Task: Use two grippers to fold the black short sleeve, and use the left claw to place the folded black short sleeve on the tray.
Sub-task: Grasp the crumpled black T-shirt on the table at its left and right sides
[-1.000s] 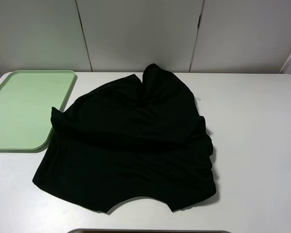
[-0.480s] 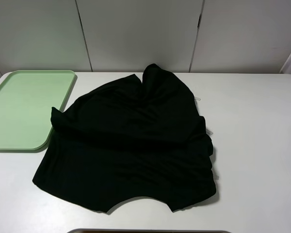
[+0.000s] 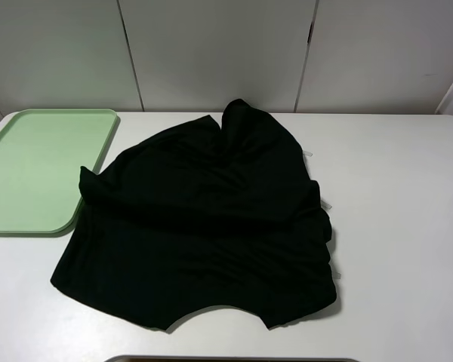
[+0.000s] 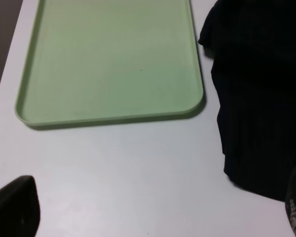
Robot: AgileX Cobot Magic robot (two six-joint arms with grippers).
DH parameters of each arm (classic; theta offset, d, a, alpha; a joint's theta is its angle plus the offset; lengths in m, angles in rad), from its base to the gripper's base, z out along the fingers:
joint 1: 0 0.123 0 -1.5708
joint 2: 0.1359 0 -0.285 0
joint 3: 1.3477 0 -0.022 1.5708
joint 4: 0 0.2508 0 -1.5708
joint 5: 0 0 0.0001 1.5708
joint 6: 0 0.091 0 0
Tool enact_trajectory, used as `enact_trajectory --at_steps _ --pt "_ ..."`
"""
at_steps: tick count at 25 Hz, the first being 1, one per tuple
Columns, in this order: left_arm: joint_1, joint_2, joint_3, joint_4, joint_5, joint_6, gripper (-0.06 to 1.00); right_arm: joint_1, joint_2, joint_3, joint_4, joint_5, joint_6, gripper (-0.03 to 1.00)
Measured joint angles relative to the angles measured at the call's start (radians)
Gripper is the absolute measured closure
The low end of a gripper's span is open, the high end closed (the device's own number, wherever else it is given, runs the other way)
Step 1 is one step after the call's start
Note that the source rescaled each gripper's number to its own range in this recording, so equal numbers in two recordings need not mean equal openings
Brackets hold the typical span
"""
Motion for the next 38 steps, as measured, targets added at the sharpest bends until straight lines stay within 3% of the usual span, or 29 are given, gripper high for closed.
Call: enact_trajectory --at_steps 7,10,16,28,32,38 --pt "-0.031 0.000 0.002 -0.044 0.000 0.008 -0.06 0.000 0.061 0.000 0.001 -0.005 0.007 -0.03" --pt "-0.069 0.016 -0.001 -0.079 0.000 0.050 -0.06 0.000 0.151 -0.023 0.016 -0.056 -0.026 -0.03" --pt "-0.145 0.201 -0.087 -0.153 0.009 0.157 -0.05 0.000 0.410 -0.170 0.123 -0.156 -0.249 -0.03" --pt "-0.305 0.670 -0.320 -0.133 0.046 0.390 -0.05 0.022 0.928 -0.344 0.144 -0.202 -0.595 -0.03" --pt "-0.335 0.800 -0.327 -0.066 0.054 0.415 -0.05 0.073 1.060 -0.345 0.090 -0.239 -0.687 -0.03" --pt "-0.357 0.937 -0.327 0.009 0.057 0.426 -0.05 0.105 1.262 -0.345 -0.094 -0.328 -0.696 -0.03"
